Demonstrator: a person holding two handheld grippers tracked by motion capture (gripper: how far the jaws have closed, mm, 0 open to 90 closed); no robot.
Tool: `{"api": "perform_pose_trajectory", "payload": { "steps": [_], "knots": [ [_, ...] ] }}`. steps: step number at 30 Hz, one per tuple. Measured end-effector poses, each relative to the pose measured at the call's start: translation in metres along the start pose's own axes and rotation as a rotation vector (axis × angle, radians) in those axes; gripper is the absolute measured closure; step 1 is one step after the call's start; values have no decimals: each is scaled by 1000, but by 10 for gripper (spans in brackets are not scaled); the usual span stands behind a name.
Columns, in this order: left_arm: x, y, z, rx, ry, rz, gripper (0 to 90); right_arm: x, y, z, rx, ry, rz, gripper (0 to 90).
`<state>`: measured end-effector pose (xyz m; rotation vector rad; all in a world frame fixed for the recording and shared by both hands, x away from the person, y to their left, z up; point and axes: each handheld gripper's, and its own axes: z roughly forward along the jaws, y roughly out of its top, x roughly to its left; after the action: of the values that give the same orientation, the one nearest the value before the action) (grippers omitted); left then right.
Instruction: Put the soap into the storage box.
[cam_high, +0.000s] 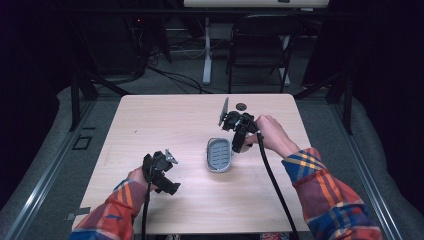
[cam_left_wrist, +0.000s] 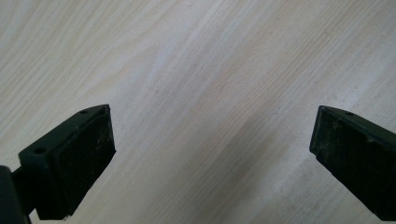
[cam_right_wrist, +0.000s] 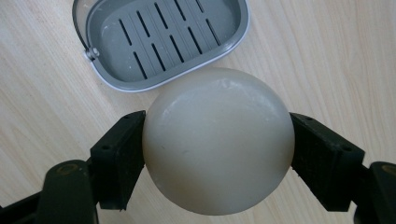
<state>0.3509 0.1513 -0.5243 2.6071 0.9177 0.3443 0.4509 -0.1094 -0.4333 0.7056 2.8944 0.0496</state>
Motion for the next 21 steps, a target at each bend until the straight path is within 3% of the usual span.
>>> {"api": "perform_pose_trajectory", "payload": {
  "steps": [21],
  "knots": [
    [0,-1,-1,2,1,2,0,7,37,21,18,30,-40,230]
  ]
}}
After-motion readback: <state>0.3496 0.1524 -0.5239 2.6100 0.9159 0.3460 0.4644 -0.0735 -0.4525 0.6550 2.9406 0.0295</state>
